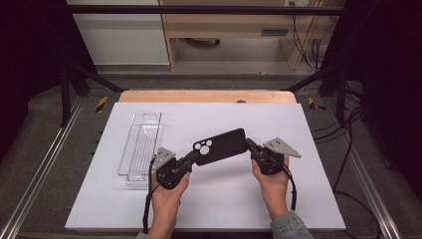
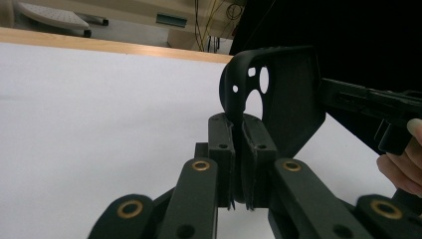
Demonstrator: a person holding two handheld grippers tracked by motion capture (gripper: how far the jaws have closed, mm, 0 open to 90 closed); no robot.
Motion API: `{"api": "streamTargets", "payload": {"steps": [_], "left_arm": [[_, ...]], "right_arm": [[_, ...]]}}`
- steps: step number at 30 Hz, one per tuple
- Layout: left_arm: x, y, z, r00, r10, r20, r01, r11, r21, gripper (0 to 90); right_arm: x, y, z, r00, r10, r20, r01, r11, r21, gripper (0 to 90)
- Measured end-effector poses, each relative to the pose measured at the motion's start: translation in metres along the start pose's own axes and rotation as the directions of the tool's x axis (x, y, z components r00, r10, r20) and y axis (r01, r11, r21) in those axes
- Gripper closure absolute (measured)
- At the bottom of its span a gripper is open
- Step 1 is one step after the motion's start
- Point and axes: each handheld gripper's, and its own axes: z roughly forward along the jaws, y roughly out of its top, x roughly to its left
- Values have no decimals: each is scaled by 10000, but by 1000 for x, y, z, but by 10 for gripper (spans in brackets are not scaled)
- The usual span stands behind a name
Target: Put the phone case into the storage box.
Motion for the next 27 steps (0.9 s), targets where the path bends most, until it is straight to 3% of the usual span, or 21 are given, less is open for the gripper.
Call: {"api": "streamTargets", "payload": {"steps": [15, 27], "left_arm": [[2, 5, -1, 9997, 228, 29, -228, 9997, -97, 848], [4, 14, -1, 9979, 646, -14, -646, 9979, -84, 851]], "right_arm": [[-4, -4, 4, 9982, 469, -381, -465, 9989, 111, 880], [-7, -6, 6, 9932, 892, -754, -879, 9959, 196, 871]]}}
